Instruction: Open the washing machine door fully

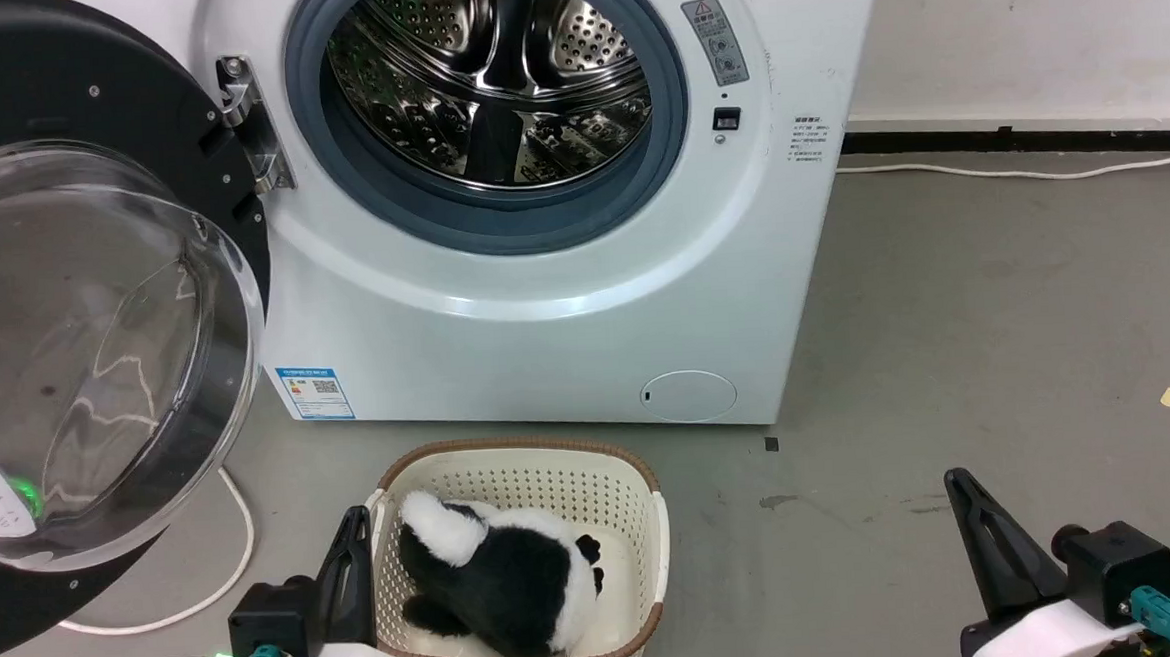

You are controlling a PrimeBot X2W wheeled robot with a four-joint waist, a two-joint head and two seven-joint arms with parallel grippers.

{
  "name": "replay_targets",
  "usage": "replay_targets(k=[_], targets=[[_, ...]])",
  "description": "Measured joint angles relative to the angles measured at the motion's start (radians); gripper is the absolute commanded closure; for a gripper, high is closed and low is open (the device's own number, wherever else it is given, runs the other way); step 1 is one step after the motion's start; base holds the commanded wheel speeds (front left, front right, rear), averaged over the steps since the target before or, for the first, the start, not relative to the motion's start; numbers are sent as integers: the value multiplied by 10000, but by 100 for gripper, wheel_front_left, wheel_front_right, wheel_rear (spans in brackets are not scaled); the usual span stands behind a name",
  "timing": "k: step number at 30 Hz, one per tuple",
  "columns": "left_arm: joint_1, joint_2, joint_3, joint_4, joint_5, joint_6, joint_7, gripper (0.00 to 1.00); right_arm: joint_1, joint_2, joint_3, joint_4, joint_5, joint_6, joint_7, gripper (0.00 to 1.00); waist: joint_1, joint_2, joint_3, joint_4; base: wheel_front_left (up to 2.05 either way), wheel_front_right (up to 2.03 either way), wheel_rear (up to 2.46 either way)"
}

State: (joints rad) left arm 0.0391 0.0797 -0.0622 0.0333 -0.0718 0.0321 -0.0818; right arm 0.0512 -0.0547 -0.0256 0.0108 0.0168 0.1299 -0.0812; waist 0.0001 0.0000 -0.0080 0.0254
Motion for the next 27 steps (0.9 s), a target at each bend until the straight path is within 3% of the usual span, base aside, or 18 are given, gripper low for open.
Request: replay_targets(k=[27], targets=[[-191, -125, 403, -192, 433, -176, 520, 100, -204, 0, 148, -42, -79, 0, 479, 100, 0, 0, 53, -169, 0, 0, 0]])
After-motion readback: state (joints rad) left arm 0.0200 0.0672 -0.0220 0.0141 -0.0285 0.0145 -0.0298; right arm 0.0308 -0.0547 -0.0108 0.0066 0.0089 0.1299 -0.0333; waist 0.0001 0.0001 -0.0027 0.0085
